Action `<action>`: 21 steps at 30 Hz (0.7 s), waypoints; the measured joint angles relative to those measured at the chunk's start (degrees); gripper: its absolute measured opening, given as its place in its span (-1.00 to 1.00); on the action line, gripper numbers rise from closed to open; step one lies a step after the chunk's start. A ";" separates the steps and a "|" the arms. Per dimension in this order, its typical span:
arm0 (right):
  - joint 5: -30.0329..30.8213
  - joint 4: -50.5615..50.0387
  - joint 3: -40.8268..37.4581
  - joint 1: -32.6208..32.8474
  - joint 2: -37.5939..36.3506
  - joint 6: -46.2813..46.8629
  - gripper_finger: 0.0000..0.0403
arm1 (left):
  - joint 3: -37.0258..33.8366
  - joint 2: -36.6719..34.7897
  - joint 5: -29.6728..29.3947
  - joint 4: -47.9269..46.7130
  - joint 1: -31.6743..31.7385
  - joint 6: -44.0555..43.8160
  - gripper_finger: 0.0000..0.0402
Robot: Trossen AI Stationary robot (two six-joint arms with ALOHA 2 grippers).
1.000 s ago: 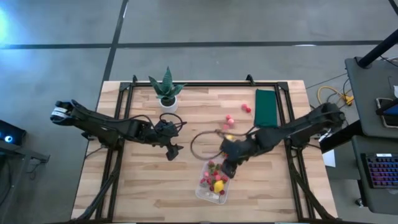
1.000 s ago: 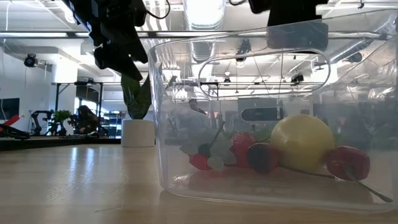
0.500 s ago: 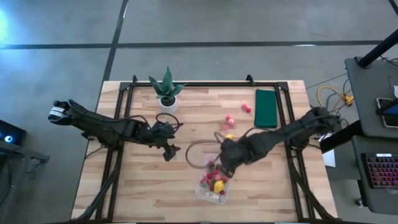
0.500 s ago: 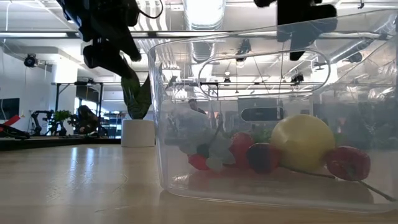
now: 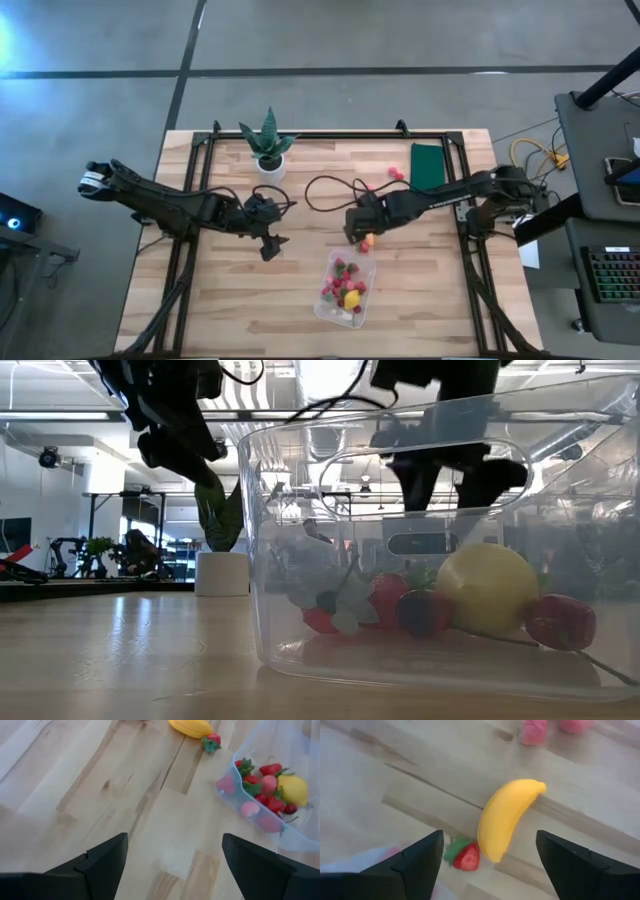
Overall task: Pick and placing Produce into tupperware
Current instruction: Put the banana into the transparent bin
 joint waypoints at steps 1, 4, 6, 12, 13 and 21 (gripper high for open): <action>-0.69 1.09 -0.29 -0.45 0.41 0.81 0.55 | -0.13 0.00 -0.01 -0.03 0.00 0.75 0.54; -1.34 0.15 -1.42 -0.99 2.28 3.04 0.55 | -0.61 0.02 -0.03 0.06 0.17 2.82 0.54; -1.49 0.76 -1.87 -1.00 3.61 3.70 0.55 | -0.81 0.02 0.00 -0.33 0.59 3.97 0.54; -3.73 0.69 -1.14 -0.92 8.08 3.53 0.55 | -0.81 0.02 0.03 -0.31 2.42 7.51 0.54; -3.82 1.00 -0.66 -1.02 8.67 3.08 0.54 | -0.81 0.02 0.05 -0.54 2.69 8.22 0.54; -3.91 1.42 0.24 -2.34 11.14 1.71 0.43 | -0.81 0.02 0.29 -0.55 3.89 9.94 0.54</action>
